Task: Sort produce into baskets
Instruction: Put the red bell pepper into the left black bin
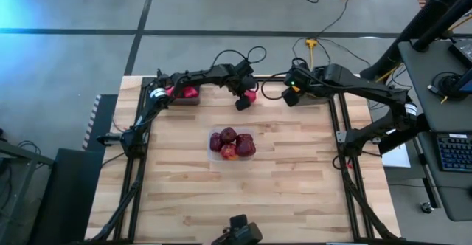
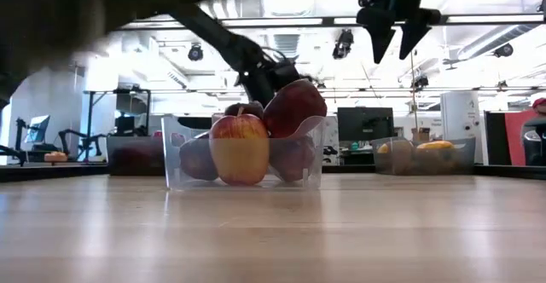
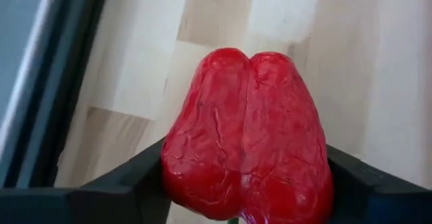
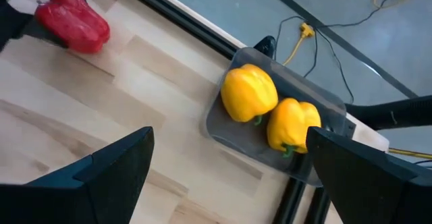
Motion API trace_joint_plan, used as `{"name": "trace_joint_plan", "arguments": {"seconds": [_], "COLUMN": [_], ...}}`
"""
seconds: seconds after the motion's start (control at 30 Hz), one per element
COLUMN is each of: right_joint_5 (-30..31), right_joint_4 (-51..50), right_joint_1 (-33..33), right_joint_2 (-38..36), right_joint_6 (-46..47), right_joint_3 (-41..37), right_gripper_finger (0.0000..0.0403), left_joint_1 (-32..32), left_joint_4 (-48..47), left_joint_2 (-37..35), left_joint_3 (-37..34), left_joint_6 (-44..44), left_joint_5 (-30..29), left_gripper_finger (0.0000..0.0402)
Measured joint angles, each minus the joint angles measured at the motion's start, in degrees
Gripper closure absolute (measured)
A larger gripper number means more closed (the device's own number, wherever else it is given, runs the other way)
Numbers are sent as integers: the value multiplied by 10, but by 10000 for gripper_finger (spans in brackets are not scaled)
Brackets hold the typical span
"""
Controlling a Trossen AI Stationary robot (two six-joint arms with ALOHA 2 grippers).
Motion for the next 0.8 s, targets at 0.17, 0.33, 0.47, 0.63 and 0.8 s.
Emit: {"name": "trace_joint_plan", "arguments": {"seconds": [0.17, 0.33, 0.47, 0.63, 0.8], "right_joint_5": [0, 0, 0, 0, 0], "right_joint_4": [9, 14, 48, 96, 115], "right_joint_1": [2, 16, 31, 49, 74], "right_joint_2": [0, 0, 2, 3, 3], "right_joint_6": [19, 55, 61, 61, 83], "right_joint_3": [-1, -2, -3, -3, -3], "right_gripper_finger": [24, 24, 24, 23, 23], "left_joint_1": [0, 15, 42, 89, 142], "left_joint_4": [-25, -66, -81, -85, -62], "left_joint_2": [-68, -150, -224, -312, -397], "left_joint_3": [9, 6, -10, -93, -205], "left_joint_6": [-7, 18, 25, 18, -10], "left_joint_5": [30, 18, -6, -43, -109], "left_gripper_finger": [158, 158, 158, 158, 158]}}
